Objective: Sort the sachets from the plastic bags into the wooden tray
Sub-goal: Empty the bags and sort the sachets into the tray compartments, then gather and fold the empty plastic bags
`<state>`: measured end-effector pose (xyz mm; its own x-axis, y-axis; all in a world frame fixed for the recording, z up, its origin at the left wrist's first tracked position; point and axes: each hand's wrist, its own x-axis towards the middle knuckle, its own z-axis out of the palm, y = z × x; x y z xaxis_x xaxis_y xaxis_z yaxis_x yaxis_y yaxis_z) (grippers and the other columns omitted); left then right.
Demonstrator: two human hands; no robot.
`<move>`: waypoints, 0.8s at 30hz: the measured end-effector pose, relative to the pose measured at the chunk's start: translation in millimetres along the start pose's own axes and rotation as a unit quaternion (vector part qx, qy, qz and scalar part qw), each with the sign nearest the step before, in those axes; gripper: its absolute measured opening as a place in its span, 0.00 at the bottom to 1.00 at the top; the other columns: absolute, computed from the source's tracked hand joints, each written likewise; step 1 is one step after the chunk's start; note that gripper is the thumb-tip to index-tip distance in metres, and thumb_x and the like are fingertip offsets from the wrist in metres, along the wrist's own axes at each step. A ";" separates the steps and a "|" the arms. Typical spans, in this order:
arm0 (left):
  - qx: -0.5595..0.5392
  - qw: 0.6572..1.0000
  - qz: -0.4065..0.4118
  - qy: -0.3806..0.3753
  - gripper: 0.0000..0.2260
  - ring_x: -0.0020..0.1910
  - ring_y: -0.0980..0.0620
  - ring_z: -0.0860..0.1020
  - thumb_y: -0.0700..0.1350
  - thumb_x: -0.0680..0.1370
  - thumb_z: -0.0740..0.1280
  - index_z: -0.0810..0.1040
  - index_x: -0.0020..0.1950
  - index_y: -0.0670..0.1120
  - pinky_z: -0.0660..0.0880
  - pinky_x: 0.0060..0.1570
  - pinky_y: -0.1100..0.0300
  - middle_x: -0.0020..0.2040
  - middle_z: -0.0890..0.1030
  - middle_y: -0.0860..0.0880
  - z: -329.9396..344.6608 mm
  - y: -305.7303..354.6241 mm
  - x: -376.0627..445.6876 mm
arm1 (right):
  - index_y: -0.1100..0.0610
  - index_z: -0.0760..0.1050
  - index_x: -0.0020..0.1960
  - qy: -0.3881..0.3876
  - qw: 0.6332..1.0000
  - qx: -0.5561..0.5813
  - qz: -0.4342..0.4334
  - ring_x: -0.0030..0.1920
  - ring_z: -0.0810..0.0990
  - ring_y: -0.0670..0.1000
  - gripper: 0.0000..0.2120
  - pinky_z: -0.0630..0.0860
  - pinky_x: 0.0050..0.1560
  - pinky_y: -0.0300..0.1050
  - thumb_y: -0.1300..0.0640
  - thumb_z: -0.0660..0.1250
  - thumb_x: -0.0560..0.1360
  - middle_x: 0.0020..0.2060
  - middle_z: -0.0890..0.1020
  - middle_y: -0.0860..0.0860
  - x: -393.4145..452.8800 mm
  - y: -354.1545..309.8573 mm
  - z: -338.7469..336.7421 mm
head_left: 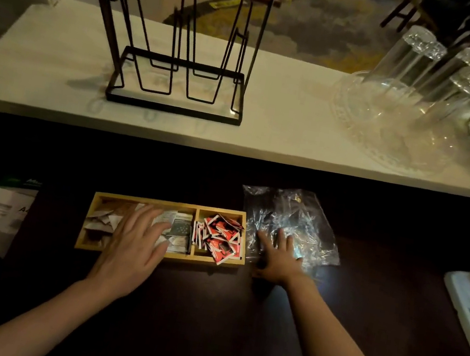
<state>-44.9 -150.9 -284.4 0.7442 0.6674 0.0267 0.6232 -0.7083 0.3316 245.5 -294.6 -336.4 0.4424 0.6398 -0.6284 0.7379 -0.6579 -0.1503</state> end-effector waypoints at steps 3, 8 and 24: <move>-0.006 1.000 0.012 -0.020 0.20 0.71 0.48 0.63 0.55 0.77 0.51 0.75 0.61 0.48 0.60 0.69 0.52 0.67 0.73 0.46 5.9 9.2 -3.2 | 0.40 0.44 0.75 0.050 0.998 -0.044 -0.005 0.76 0.39 0.63 0.41 0.55 0.69 0.73 0.58 0.65 0.73 0.77 0.41 0.54 -2.2 -4.3 7.6; -0.027 0.997 0.028 -0.072 0.22 0.75 0.52 0.56 0.56 0.78 0.50 0.70 0.68 0.51 0.54 0.72 0.54 0.74 0.65 0.51 8.2 18.9 -8.7 | 0.48 0.55 0.73 0.177 0.979 -0.097 -0.010 0.70 0.63 0.61 0.32 0.78 0.55 0.57 0.64 0.64 0.74 0.73 0.60 0.57 2.5 -1.4 17.6; -0.071 0.971 -0.010 -0.230 0.34 0.77 0.56 0.45 0.67 0.74 0.41 0.49 0.77 0.54 0.42 0.72 0.57 0.79 0.49 0.55 23.3 12.1 -6.7 | 0.51 0.82 0.55 0.416 0.867 0.271 0.046 0.34 0.81 0.53 0.24 0.73 0.36 0.40 0.71 0.61 0.68 0.42 0.86 0.56 -45.6 -33.9 -33.7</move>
<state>-36.7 -169.3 -302.5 0.7809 0.4849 -0.3937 0.6239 -0.6351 0.4554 217.5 -288.1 -276.9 0.8675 0.4914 0.0771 0.4316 -0.6666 -0.6077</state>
